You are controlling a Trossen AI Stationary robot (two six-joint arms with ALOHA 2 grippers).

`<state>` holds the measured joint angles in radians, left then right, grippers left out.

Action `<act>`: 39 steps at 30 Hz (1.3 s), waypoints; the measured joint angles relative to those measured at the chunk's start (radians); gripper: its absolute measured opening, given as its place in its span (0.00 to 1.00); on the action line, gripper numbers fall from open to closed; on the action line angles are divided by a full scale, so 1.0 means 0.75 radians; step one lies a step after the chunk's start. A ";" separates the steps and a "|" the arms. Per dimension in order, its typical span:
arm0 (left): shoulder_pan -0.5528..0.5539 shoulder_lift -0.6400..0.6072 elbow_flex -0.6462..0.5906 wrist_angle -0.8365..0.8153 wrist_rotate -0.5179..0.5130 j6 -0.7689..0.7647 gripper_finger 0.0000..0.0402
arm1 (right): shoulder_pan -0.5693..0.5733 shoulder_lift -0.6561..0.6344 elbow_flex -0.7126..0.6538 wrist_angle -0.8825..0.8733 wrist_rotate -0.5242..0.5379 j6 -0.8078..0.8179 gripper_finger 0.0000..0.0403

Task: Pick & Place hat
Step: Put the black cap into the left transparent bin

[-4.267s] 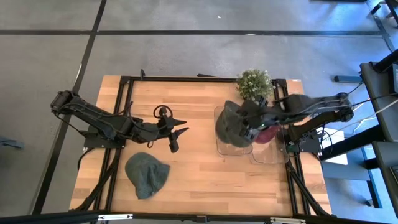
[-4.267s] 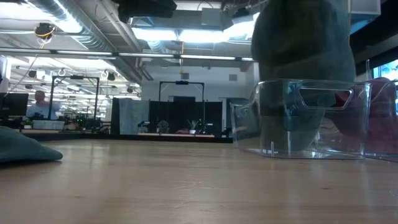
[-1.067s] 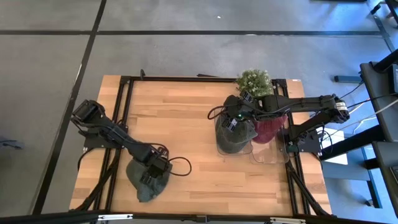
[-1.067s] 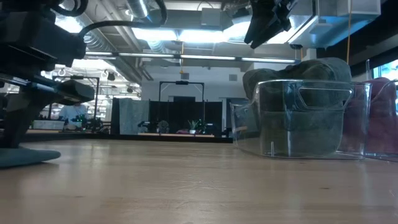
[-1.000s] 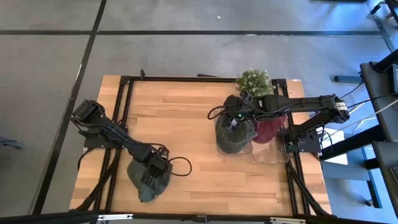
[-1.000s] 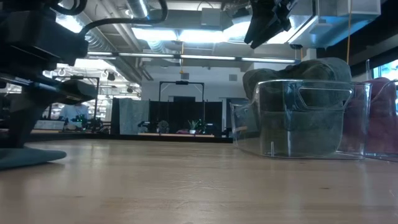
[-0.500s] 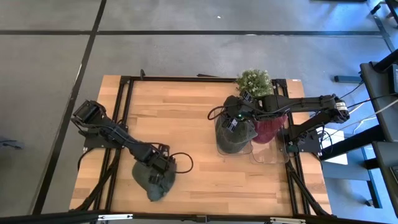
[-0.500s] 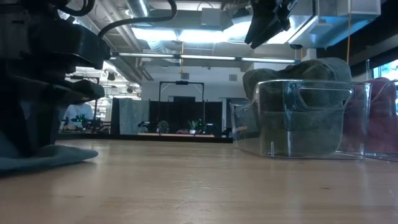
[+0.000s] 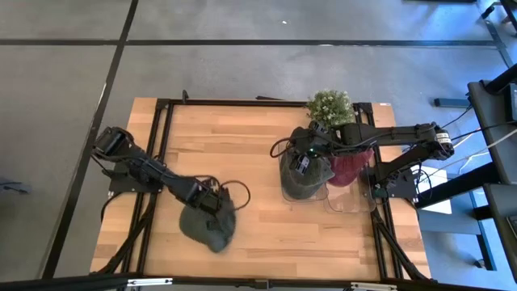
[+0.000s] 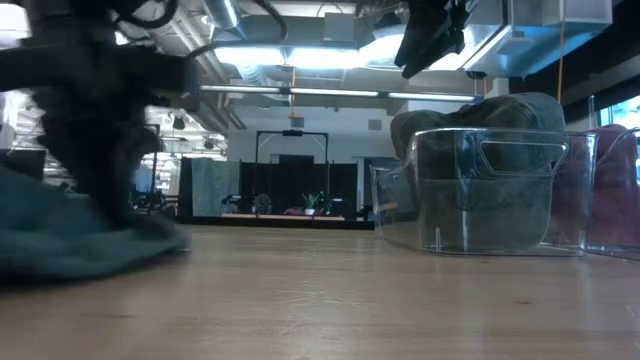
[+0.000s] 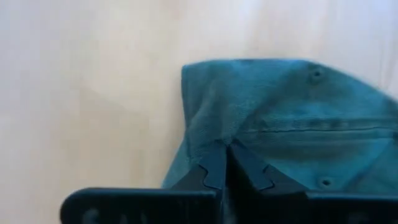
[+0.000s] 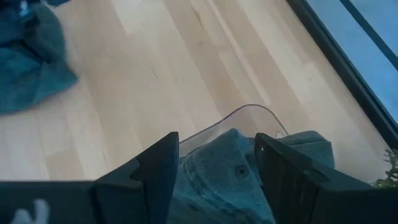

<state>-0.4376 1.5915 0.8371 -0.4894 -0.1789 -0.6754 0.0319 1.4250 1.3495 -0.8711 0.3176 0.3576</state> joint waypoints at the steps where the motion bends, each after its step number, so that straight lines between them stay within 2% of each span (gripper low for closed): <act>1: 0.018 -0.023 0.001 0.002 -0.033 -0.027 0.01 | 0.000 0.000 0.000 0.000 -0.001 0.000 0.52; 4: 0.074 -0.098 0.001 0.002 -0.141 -0.113 0.01 | 0.000 0.000 0.000 0.003 -0.040 0.000 0.52; 9: 0.149 -0.242 0.002 0.021 -0.317 -0.254 0.01 | -0.001 0.000 0.000 0.062 -0.208 0.044 0.52; 17: 0.204 -0.430 0.005 0.214 -0.596 -0.343 0.01 | -0.001 -0.001 0.001 0.149 -0.218 0.077 0.52; 22: 0.217 -0.461 0.005 0.420 -0.620 -0.290 0.01 | -0.019 -0.001 0.001 0.151 -0.225 0.059 0.52; 26: 0.238 -0.461 0.005 0.549 -0.574 -0.221 0.01 | -0.047 -0.001 0.001 0.156 -0.331 0.039 0.54; 30: 0.256 -0.461 0.005 0.611 -0.530 -0.201 0.01 | -0.073 -0.001 0.001 0.175 -0.418 0.044 0.60; 35: 0.265 -0.461 0.006 0.629 -0.532 -0.198 0.01 | -0.078 -0.001 0.001 0.207 -0.425 0.081 0.68; 39: 0.265 -0.461 0.006 0.654 -0.540 -0.198 0.01 | -0.053 -0.001 0.001 0.220 -0.428 0.058 0.70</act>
<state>-0.2386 1.2461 0.8417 0.0012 -0.5842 -0.8238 -0.0082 1.4242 1.3499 -0.7064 -0.0036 0.4011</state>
